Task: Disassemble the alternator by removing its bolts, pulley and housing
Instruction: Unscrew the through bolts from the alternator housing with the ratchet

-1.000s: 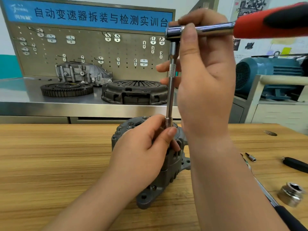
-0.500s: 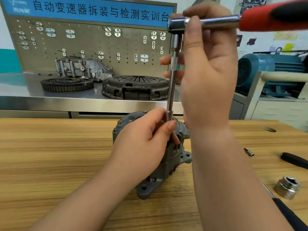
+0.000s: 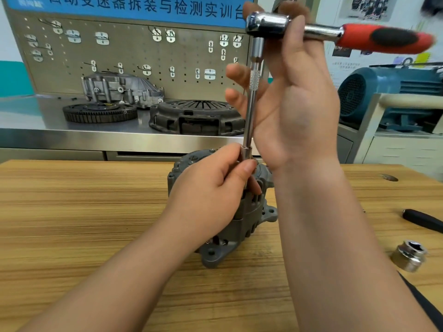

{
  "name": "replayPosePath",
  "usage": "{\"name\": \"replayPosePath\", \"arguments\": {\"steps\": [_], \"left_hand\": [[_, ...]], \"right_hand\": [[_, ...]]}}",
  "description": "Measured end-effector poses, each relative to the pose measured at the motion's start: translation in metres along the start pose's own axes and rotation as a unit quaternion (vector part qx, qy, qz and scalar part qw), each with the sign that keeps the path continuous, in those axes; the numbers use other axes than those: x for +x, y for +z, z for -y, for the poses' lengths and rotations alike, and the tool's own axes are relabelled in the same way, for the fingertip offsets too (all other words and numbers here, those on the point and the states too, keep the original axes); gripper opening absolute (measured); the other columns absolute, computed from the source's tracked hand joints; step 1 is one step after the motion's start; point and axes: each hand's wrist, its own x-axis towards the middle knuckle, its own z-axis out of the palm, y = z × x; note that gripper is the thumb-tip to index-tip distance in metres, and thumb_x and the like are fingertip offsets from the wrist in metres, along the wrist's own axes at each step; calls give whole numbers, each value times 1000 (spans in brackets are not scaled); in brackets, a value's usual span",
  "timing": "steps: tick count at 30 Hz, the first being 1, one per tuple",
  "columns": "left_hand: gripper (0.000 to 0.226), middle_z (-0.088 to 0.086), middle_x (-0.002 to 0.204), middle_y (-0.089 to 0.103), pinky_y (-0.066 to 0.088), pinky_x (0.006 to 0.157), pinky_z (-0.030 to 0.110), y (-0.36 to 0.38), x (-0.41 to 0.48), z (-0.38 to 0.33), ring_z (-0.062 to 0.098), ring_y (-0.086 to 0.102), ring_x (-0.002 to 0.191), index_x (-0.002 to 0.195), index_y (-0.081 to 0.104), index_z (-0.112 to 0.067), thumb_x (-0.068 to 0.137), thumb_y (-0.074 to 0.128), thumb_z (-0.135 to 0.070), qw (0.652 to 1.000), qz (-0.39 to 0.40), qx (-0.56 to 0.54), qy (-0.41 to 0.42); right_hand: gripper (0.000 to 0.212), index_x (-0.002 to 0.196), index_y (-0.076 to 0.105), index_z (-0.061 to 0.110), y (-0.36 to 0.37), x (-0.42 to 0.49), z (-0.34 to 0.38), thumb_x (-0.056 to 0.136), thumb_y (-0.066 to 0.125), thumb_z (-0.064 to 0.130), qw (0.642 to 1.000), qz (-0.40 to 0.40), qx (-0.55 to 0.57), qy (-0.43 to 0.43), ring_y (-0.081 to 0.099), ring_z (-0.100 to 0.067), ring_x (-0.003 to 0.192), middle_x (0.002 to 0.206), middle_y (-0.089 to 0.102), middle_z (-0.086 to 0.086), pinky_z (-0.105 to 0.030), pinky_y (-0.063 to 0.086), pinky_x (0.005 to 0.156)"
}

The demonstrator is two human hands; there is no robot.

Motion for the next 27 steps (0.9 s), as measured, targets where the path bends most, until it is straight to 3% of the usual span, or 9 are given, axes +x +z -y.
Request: {"name": "replayPosePath", "arguments": {"steps": [2, 6, 8, 12, 14, 17, 21, 25, 27], "left_hand": [[17, -21, 76, 70, 53, 79, 48, 1, 0, 0, 9, 66, 80, 88, 61, -24, 97, 48, -30, 1000, -3, -7, -10], [16, -25, 83, 68, 54, 76, 48, 2, 0, 0, 4, 64, 76, 98, 63, -27, 96, 49, -32, 1000, -21, -8, -9], [16, -25, 83, 68, 54, 76, 49, 3, 0, 0, 6, 64, 75, 100, 63, -26, 96, 49, -32, 1000, -25, -10, -5], [24, -26, 71, 63, 53, 69, 46, 2, -2, 1, 5, 58, 66, 90, 61, -23, 98, 43, -39, 1000, -18, -11, 20], [28, -28, 70, 62, 51, 67, 40, 1, -2, 1, 1, 57, 67, 87, 59, -24, 93, 39, -42, 999, -10, -2, 32], [28, -23, 73, 67, 51, 75, 42, 0, 0, 1, 4, 62, 75, 88, 59, -23, 93, 38, -40, 1000, 3, -1, 21], [20, -23, 74, 69, 53, 73, 46, 2, 0, 2, 7, 65, 74, 87, 58, -24, 95, 45, -35, 1000, -2, 11, 3], [20, -27, 75, 66, 53, 70, 48, 3, 0, 1, 4, 61, 69, 94, 62, -26, 94, 45, -37, 1000, -24, 0, 0], [19, -26, 81, 68, 54, 73, 48, 3, 0, 2, 5, 63, 74, 99, 63, -25, 97, 47, -36, 1000, -24, -8, 4]], "right_hand": [[13, 101, 50, 17, 0, 0, -1, 104, 38, 13, 987, -13, -124, -101, 63, -22, 66, 102, 57, -5, -30, 51, 55], [13, 99, 48, 16, 2, 1, -8, 97, 46, 3, 893, 0, -335, -301, 53, -35, 66, 85, 55, 3, -42, 49, 55], [12, 99, 49, 15, 3, 1, -8, 98, 45, 3, 905, -13, -318, -280, 56, -34, 65, 89, 57, -1, -38, 50, 55], [14, 103, 49, 18, 5, -3, -3, 104, 36, 14, 987, -17, -127, -99, 63, -18, 58, 112, 58, -6, -28, 49, 52], [17, 105, 49, 21, 4, -2, -1, 106, 32, 21, 999, -3, -25, -27, 62, -16, 56, 129, 54, -12, -27, 49, 53], [21, 104, 50, 23, 0, 0, 0, 106, 29, 25, 998, 23, 45, 21, 62, -15, 57, 127, 54, -9, -24, 49, 53], [16, 100, 50, 20, -2, 0, 0, 104, 36, 15, 991, 3, -103, -86, 63, -19, 62, 111, 56, -7, -28, 50, 52], [12, 104, 48, 8, -3, 2, -6, 97, 45, -1, 883, 27, -343, -318, 50, -24, 62, 88, 52, 5, -41, 49, 50], [10, 104, 48, 9, -1, 1, -7, 98, 44, 1, 899, 10, -326, -294, 52, -23, 58, 88, 53, 1, -38, 50, 50]]}}
